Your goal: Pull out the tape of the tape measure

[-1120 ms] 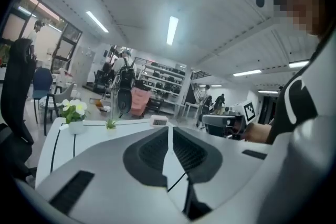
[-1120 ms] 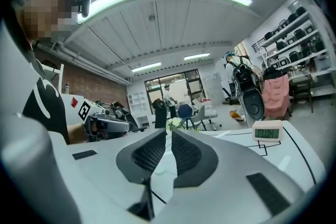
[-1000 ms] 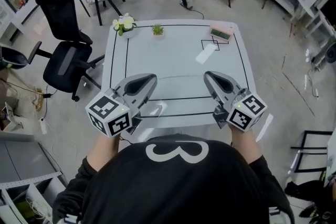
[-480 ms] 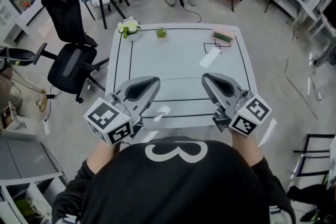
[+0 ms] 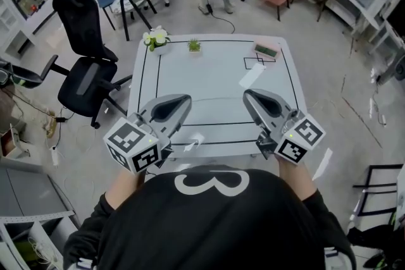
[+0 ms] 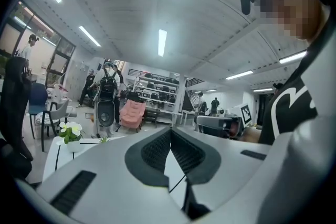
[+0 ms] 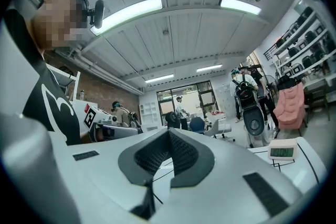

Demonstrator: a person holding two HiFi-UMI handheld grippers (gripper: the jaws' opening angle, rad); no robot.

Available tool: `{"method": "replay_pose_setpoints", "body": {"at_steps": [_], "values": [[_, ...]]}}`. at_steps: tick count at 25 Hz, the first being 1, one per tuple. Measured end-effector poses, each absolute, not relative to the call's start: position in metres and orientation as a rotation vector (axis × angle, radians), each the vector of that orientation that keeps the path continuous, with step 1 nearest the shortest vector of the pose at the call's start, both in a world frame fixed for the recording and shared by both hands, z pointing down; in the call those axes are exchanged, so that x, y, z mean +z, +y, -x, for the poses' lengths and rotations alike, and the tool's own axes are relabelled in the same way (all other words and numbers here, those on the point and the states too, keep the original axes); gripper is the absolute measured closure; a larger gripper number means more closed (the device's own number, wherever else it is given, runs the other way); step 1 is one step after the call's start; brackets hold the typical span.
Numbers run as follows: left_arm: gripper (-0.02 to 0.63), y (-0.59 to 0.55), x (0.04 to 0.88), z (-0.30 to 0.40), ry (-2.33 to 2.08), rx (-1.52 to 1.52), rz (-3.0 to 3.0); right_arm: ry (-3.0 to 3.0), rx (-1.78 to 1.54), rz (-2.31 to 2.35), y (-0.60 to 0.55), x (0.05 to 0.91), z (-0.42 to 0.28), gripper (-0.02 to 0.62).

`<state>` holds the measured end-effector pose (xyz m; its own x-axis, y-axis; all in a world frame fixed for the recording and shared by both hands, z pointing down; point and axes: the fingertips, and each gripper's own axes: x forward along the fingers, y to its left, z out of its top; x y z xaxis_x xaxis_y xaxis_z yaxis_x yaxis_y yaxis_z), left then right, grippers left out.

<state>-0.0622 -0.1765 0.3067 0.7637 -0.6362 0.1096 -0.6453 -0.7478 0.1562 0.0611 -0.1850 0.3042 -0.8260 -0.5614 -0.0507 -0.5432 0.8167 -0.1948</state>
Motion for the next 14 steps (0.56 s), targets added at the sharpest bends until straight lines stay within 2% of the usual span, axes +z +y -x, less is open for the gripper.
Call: {"method": "replay_pose_setpoints", "body": {"at_steps": [14], "values": [[0.603,-0.1841,0.3091,0.0654,-1.039,0.078,-2.762,2.896,-0.25,0.916,-0.1953,0.3064,-0.0653,0.586]]}}
